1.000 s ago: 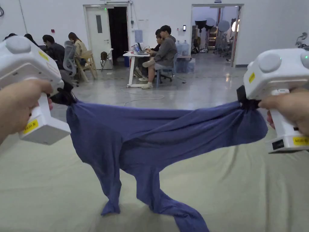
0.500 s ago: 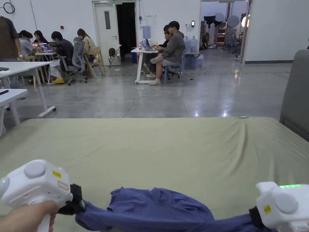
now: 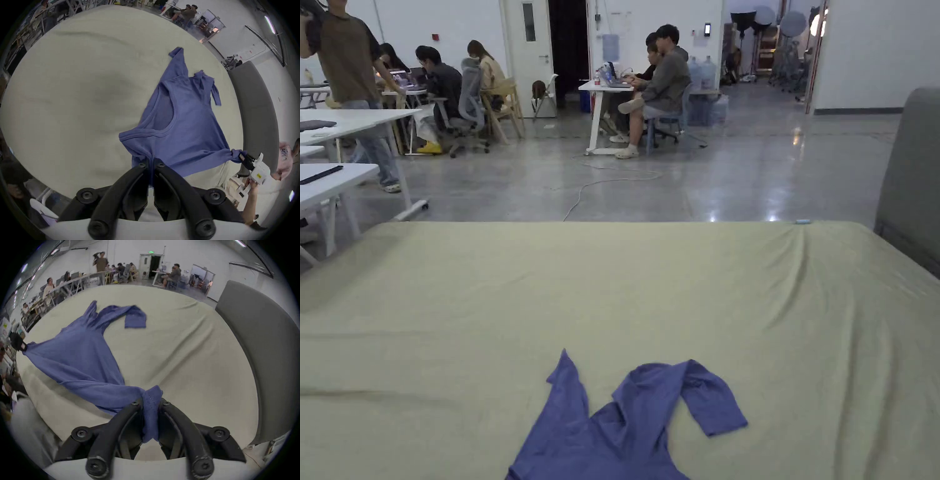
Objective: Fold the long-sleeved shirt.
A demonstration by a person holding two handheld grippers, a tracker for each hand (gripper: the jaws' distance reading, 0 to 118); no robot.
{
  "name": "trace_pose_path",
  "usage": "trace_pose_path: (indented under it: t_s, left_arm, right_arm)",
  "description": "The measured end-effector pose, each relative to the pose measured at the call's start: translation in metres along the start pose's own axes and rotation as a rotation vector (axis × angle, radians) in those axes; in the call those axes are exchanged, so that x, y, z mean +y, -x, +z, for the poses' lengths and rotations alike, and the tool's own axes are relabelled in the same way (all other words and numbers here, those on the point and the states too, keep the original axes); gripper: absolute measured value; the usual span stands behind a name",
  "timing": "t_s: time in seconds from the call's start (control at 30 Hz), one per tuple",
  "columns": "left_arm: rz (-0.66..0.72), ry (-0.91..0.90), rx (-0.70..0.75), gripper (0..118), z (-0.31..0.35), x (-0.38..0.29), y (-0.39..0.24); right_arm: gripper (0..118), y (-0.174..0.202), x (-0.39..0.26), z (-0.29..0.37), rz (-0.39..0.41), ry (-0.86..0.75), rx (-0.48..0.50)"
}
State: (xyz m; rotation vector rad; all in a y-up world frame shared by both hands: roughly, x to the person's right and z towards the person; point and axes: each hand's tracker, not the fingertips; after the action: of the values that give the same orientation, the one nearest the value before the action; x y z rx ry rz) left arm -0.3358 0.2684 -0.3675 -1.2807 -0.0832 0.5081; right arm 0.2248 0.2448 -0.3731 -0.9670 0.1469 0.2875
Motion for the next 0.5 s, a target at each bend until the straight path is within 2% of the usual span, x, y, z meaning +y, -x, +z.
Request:
trace_pose_path:
  t_s: [0.1, 0.2, 0.43, 0.5]
  left_arm:
    - [0.004, 0.016, 0.008, 0, -0.012, -0.015, 0.022]
    - [0.007, 0.019, 0.004, 0, -0.021, -0.032, 0.026]
    - [0.059, 0.050, 0.052, 0, -0.069, -0.036, 0.048]
    - [0.095, 0.044, 0.034, 0, -0.077, -0.040, 0.050]
  right_arm:
    - [12, 0.013, -0.030, -0.003, 0.008, 0.032, -0.007]
    - [12, 0.026, -0.052, -0.012, 0.069, 0.065, -0.035]
    - [13, 0.024, -0.061, -0.031, -0.010, 0.090, -0.020]
    - [22, 0.019, -0.060, -0.034, -0.034, 0.107, -0.004]
